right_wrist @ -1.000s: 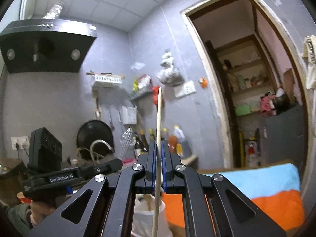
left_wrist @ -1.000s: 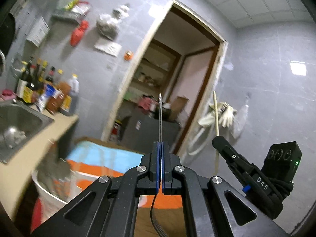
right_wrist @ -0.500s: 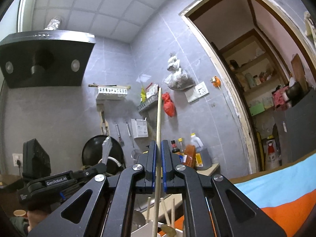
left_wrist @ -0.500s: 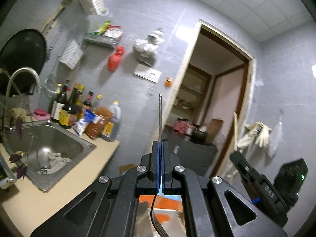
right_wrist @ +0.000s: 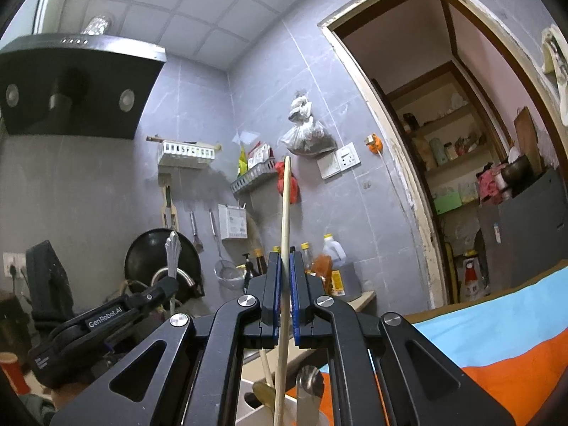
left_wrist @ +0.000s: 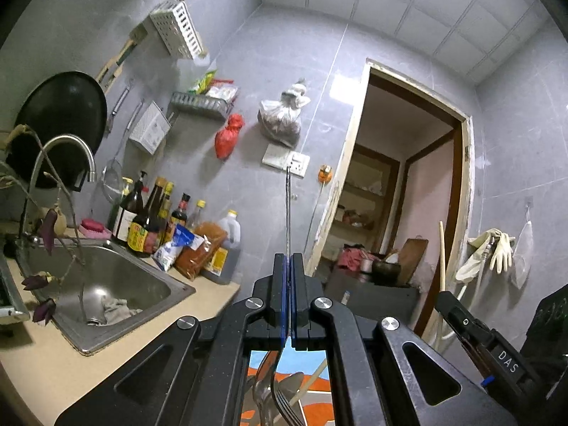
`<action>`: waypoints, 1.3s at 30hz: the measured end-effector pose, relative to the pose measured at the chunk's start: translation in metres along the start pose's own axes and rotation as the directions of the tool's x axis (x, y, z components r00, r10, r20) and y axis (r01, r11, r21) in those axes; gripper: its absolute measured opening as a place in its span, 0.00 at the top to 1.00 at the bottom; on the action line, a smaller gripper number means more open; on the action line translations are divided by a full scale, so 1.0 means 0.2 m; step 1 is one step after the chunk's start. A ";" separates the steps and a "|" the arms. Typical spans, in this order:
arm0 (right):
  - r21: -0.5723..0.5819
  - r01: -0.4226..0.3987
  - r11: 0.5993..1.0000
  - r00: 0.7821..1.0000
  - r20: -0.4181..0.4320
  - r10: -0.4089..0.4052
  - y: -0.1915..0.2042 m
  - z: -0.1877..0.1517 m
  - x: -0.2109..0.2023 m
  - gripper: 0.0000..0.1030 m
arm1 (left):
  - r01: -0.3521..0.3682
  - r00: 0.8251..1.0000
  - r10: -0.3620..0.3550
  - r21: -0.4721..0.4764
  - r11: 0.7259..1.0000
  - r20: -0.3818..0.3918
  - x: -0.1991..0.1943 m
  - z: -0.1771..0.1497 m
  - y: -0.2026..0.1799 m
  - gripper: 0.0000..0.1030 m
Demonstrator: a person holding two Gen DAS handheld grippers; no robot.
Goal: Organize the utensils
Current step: 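Lift the fork and chopstick with both grippers and carry them over the basket, then lower the fork and chopstick into the basket and open both grippers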
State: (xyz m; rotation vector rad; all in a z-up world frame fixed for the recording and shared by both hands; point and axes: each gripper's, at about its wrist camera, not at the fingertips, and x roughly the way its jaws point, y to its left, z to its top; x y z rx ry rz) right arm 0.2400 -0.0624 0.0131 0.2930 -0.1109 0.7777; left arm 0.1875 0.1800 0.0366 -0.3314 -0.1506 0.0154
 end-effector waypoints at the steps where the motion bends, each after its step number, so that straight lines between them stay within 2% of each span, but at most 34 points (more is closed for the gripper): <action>1: -0.008 0.002 1.000 1.000 0.000 -0.002 0.00 -0.01 0.00 0.97 | -0.001 1.000 0.001 -0.001 1.000 0.008 -0.01 -0.01 0.00 1.00; 11: -0.081 0.009 0.997 1.000 -0.025 -0.011 0.04 -0.07 0.01 0.97 | -0.017 0.999 0.015 0.055 0.998 0.030 -0.01 -0.06 -0.03 1.00; 21: -0.075 0.011 0.997 0.999 -0.052 -0.015 0.03 -0.10 0.02 0.97 | -0.011 1.000 0.011 0.142 0.990 0.006 -0.02 -0.15 -0.09 1.00; 31: -0.061 0.009 0.998 0.998 -0.069 -0.013 0.01 -0.11 0.02 0.96 | 0.021 0.999 -0.015 0.142 0.990 -0.048 -0.02 -0.19 -0.09 1.00; 39: -0.055 0.009 0.998 0.997 -0.076 -0.013 0.00 -0.12 0.03 0.95 | 0.034 0.998 -0.027 0.123 0.992 -0.055 -0.03 -0.19 -0.08 0.99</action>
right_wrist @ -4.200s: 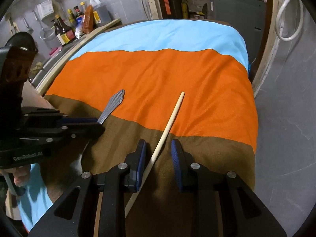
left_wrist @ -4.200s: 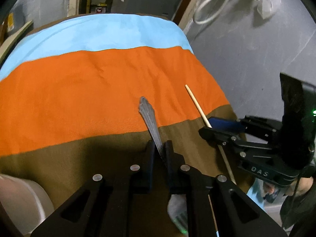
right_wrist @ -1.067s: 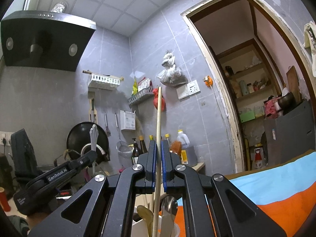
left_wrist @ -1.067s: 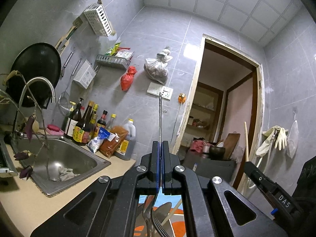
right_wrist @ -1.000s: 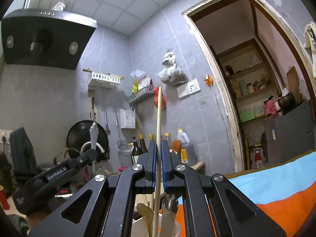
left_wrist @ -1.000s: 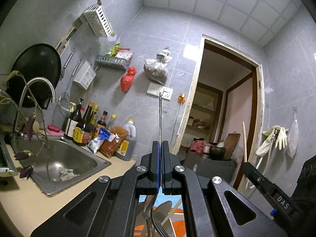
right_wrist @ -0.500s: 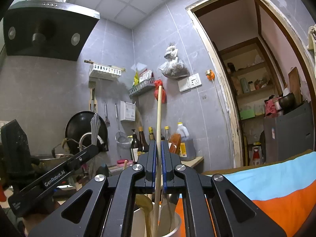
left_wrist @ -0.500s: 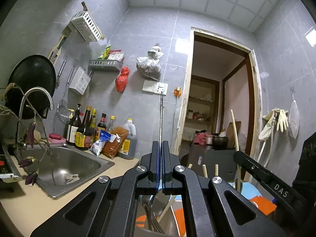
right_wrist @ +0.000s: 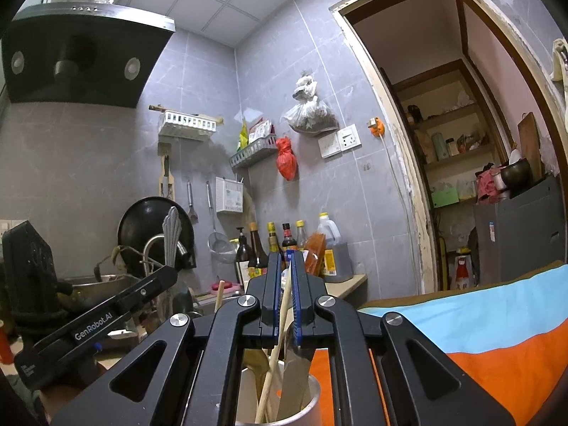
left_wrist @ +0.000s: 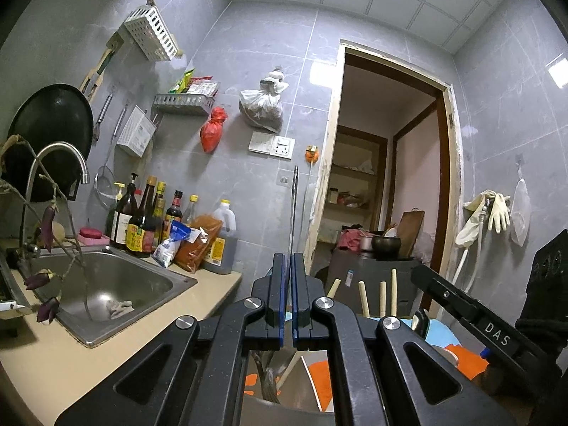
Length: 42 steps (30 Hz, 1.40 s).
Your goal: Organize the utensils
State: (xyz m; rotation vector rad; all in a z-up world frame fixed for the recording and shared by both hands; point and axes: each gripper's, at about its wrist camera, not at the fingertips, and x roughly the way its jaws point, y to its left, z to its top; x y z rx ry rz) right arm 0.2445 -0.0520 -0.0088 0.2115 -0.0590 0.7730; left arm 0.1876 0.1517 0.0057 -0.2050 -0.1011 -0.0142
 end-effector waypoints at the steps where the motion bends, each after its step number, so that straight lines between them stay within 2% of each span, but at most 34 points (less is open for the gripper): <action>1: 0.000 0.001 1.000 1.000 -0.001 -0.001 0.00 0.00 0.00 0.95 | 0.002 1.000 -0.002 0.000 1.000 0.000 0.00 0.00 0.00 0.99; 5: 0.004 0.008 1.000 1.000 -0.001 -0.008 -0.01 -0.01 0.00 0.91 | 0.010 1.000 -0.010 0.002 1.000 -0.006 -0.01 0.00 -0.01 0.99; 8: 0.008 0.015 1.000 1.000 0.004 -0.015 -0.01 -0.01 -0.01 0.78 | 0.015 1.000 -0.015 0.003 1.000 -0.007 -0.01 0.01 -0.01 0.99; 9: 0.009 0.016 1.000 1.000 0.004 -0.016 -0.02 -0.01 -0.01 0.77 | 0.016 1.000 -0.016 0.004 1.000 -0.006 -0.01 0.01 -0.02 0.98; 13: 0.010 0.026 1.000 1.000 0.004 -0.027 -0.02 -0.01 -0.01 0.77 | 0.027 1.000 -0.027 0.002 1.000 0.001 -0.02 0.01 -0.02 0.84; 19: 0.014 0.048 0.999 0.999 0.019 -0.049 -0.02 0.00 -0.02 0.73 | 0.021 1.000 -0.021 0.012 1.000 0.015 -0.03 0.02 -0.03 0.76; 23: 0.030 0.070 0.997 0.997 0.029 -0.071 -0.04 0.00 -0.03 0.64 | 0.012 1.000 -0.012 -0.002 1.000 0.015 -0.04 0.02 -0.02 0.74; 28: 0.030 0.098 0.995 0.994 0.042 -0.099 -0.05 0.02 -0.04 0.48 | 0.005 1.000 -0.004 -0.027 1.000 0.020 -0.06 0.04 -0.02 0.58; 33: 0.037 0.147 0.988 0.988 0.040 -0.148 -0.05 0.05 -0.07 0.29 | 0.009 1.000 -0.009 -0.030 1.000 -0.017 -0.06 0.08 -0.06 0.47; 42: 0.033 0.204 0.978 0.979 0.000 -0.204 -0.04 0.14 -0.21 0.11 | -0.021 0.997 0.022 0.019 1.000 -0.075 -0.10 0.12 -0.14 0.20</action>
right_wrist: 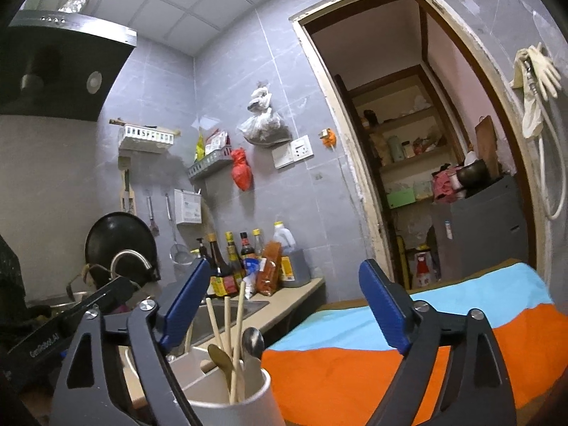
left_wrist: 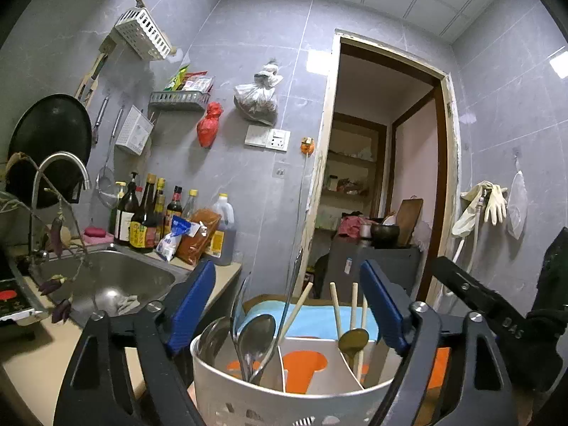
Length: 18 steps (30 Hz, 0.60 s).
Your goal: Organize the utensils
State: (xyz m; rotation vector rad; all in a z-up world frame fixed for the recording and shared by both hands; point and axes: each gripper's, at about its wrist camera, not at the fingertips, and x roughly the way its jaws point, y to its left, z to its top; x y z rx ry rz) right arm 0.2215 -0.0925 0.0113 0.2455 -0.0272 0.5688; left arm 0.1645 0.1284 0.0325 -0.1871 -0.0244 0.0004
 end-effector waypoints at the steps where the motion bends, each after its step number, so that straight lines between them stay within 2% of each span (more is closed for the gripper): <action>1: -0.004 0.010 1.000 1.000 -0.004 -0.010 0.00 0.01 -0.03 0.10 | -0.003 1.000 0.003 -0.004 1.000 -0.012 -0.01 0.01 -0.01 0.18; 5: -0.009 0.045 0.999 0.999 -0.010 -0.045 -0.03 0.06 -0.14 0.00 | 0.001 0.998 -0.003 -0.020 1.000 -0.058 -0.04 0.02 -0.03 0.11; 13: -0.025 0.130 0.991 0.991 -0.032 -0.131 -0.08 0.15 -0.39 0.00 | 0.023 0.994 -0.019 0.038 0.999 -0.107 -0.16 0.05 -0.18 0.05; 18: -0.056 0.199 0.978 0.974 -0.095 -0.203 -0.08 0.18 -0.54 0.00 | 0.055 0.987 -0.044 0.068 0.996 -0.152 -0.22 0.03 -0.29 0.05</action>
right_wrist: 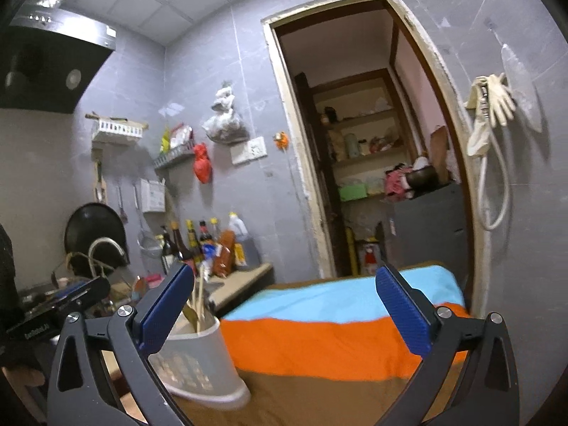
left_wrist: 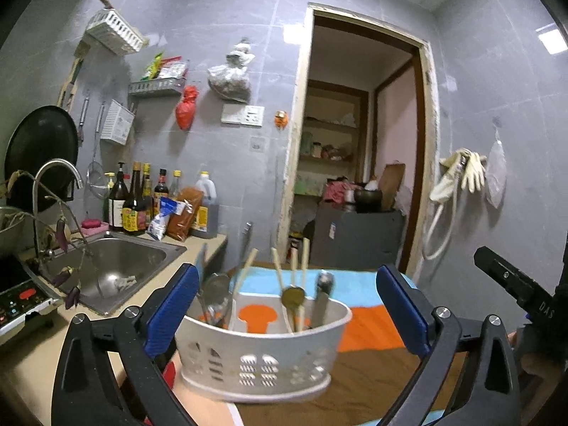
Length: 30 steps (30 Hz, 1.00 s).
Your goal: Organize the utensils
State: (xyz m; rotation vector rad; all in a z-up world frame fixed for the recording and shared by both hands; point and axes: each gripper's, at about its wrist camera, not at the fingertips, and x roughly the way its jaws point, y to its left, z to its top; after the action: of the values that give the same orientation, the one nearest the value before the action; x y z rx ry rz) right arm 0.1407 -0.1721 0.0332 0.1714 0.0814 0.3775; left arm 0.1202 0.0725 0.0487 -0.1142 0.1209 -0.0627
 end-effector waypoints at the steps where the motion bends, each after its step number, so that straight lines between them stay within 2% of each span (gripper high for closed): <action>1: -0.010 0.014 1.000 1.000 -0.019 -0.014 0.00 0.00 -0.01 0.00 | 0.006 1.000 -0.006 0.003 1.000 -0.008 -0.01 -0.01 -0.02 0.05; 4: -0.063 0.074 0.995 0.993 -0.082 -0.079 0.01 -0.02 -0.08 0.00 | 0.019 0.999 -0.019 -0.001 1.000 -0.031 -0.04 -0.03 -0.07 0.05; 8: -0.088 0.119 0.989 0.986 -0.109 -0.129 -0.01 -0.05 -0.17 0.00 | 0.016 0.999 -0.016 0.001 1.000 -0.051 -0.08 -0.07 -0.11 0.05; 14: -0.121 0.179 0.976 0.976 -0.105 -0.192 -0.01 -0.09 -0.29 0.00 | -0.027 0.998 0.028 0.029 0.999 -0.058 -0.17 -0.14 -0.15 0.05; 25: -0.115 0.229 0.967 0.964 -0.109 -0.241 0.01 -0.24 -0.44 0.00 | -0.086 0.995 0.088 0.059 0.995 -0.036 -0.33 -0.30 -0.18 0.05; 30: -0.114 0.247 0.962 0.961 -0.097 -0.259 0.00 -0.26 -0.46 0.00 | -0.086 0.995 0.090 0.069 0.994 -0.042 -0.35 -0.35 -0.19 0.05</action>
State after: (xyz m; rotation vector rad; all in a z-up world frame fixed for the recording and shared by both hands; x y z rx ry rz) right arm 0.0495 -0.1986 -0.0138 0.0385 0.1917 0.1342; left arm 0.0398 0.0322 -0.0069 -0.0400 0.1689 0.0187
